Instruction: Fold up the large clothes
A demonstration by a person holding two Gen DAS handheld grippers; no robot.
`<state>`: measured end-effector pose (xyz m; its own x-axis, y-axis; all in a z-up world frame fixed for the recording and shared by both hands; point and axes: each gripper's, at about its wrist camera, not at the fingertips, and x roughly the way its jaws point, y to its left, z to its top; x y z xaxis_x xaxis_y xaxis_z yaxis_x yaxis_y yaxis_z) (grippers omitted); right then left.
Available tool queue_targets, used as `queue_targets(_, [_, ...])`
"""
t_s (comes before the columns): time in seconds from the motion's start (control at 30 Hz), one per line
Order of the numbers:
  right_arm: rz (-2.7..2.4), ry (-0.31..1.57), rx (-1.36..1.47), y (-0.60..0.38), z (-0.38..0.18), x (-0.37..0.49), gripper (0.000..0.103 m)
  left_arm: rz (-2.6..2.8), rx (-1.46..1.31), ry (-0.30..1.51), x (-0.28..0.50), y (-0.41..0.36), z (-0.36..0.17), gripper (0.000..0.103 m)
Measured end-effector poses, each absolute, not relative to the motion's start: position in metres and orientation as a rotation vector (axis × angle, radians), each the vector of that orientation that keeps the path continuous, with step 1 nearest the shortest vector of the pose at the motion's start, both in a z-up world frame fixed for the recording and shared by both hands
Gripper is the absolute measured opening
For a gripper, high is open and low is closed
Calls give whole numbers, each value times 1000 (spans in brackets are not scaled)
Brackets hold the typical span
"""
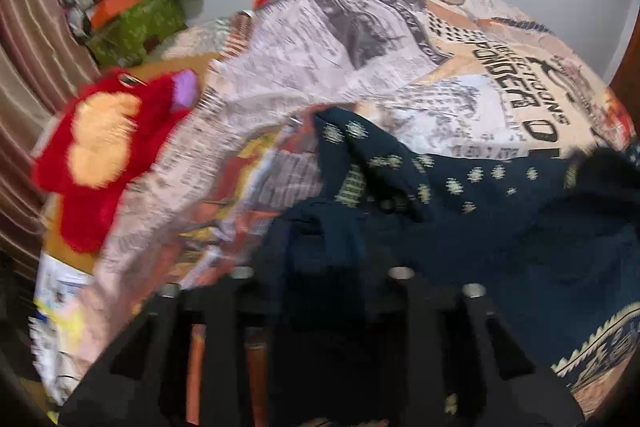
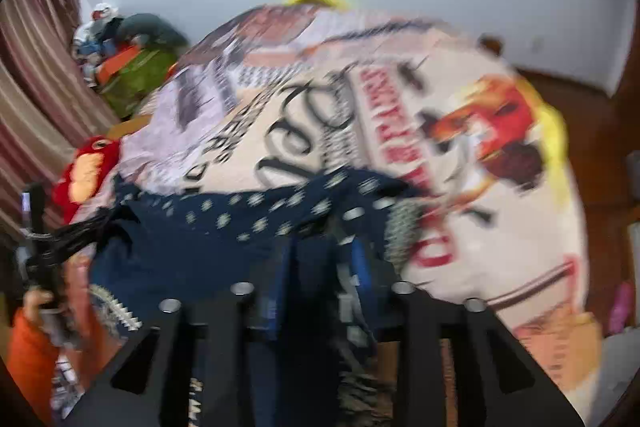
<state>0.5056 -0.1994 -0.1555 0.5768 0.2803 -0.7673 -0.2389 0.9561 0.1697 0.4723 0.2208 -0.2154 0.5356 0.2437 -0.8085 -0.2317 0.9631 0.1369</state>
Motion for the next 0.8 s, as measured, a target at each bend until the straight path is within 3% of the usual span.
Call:
queue_targets(0.17, [289, 878, 26, -214, -124, 487, 38, 290, 84, 911, 454, 216, -179, 47])
queue_targets(0.23, [313, 845, -3, -208, -111, 474, 39, 268, 85, 888, 447, 210, -167, 55])
queue_targets(0.3, [333, 813, -28, -198, -102, 463, 51, 224, 84, 861, 438, 199, -154, 63])
queue_targets(0.4, [389, 774, -64, -173, -95, 448, 59, 144, 70, 848, 428, 180, -146, 70])
queue_targets(0.57, [474, 775, -139, -124, -111, 435, 65, -13, 19, 915, 426, 146, -167, 71])
queue_targets(0.8, [546, 897, -310, -61, -180, 428, 69, -16, -11, 1039, 447, 129, -229, 72])
